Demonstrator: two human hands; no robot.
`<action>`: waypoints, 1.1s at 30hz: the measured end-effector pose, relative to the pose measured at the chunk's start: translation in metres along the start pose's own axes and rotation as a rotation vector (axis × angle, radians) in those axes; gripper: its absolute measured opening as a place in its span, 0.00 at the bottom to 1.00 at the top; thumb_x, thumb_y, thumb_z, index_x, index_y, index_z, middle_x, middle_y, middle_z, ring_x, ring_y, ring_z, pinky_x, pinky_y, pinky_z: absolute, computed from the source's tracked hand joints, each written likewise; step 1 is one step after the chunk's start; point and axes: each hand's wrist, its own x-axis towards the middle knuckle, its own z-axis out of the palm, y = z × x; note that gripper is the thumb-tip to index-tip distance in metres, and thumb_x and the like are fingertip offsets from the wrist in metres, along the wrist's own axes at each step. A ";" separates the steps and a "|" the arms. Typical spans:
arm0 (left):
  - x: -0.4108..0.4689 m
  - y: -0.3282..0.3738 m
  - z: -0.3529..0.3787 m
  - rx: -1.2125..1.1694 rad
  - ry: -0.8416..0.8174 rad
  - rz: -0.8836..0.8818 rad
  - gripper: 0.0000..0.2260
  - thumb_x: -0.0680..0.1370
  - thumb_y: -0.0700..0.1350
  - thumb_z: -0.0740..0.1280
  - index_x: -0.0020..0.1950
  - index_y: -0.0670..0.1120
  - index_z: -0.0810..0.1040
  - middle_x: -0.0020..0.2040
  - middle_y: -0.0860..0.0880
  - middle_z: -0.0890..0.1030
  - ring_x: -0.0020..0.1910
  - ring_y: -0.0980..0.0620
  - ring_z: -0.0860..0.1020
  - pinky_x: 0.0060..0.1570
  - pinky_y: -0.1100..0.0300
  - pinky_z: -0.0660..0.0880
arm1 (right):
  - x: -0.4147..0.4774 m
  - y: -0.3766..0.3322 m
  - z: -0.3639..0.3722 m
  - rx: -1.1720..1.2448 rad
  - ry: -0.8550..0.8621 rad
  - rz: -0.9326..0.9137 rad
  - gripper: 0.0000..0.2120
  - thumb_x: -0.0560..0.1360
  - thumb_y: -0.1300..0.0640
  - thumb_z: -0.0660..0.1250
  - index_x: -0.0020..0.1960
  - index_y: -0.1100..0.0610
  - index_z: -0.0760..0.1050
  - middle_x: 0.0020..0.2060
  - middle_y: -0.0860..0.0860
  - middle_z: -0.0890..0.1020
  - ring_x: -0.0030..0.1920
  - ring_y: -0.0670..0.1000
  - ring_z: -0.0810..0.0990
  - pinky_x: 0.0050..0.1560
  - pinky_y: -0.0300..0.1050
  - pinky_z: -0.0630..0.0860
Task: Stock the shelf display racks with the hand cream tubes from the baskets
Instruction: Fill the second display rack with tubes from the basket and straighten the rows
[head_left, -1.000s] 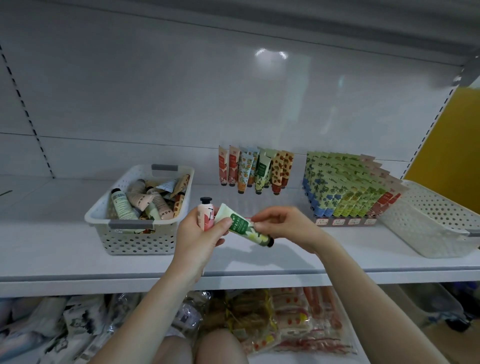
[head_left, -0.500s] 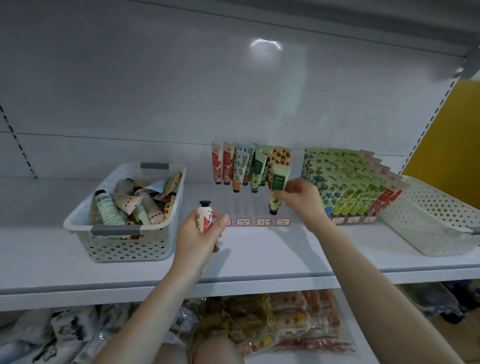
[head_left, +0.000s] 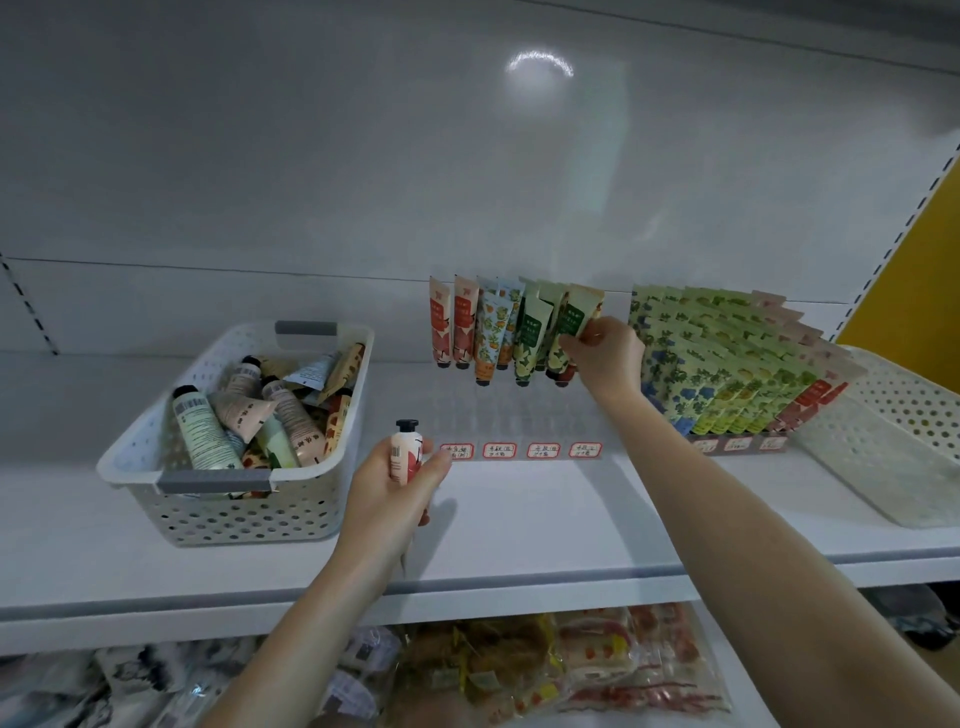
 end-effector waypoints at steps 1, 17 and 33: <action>0.001 -0.001 0.000 -0.007 -0.008 -0.007 0.04 0.76 0.45 0.67 0.49 0.47 0.76 0.36 0.47 0.74 0.35 0.52 0.72 0.34 0.61 0.71 | 0.001 0.001 0.000 0.002 0.010 0.005 0.08 0.73 0.62 0.68 0.37 0.65 0.74 0.32 0.57 0.76 0.31 0.52 0.72 0.30 0.39 0.66; 0.003 -0.003 0.005 0.027 -0.029 -0.037 0.03 0.77 0.42 0.66 0.47 0.50 0.74 0.36 0.48 0.75 0.35 0.53 0.72 0.34 0.63 0.72 | 0.006 0.007 0.017 -0.060 -0.032 -0.071 0.12 0.73 0.61 0.68 0.42 0.73 0.76 0.37 0.67 0.81 0.40 0.64 0.80 0.41 0.53 0.77; 0.006 -0.009 0.004 0.046 -0.043 -0.047 0.03 0.77 0.43 0.66 0.49 0.49 0.74 0.38 0.47 0.75 0.36 0.52 0.73 0.37 0.61 0.73 | 0.007 0.009 0.025 -0.209 -0.114 -0.052 0.09 0.76 0.61 0.64 0.38 0.61 0.70 0.32 0.55 0.74 0.32 0.54 0.71 0.26 0.39 0.59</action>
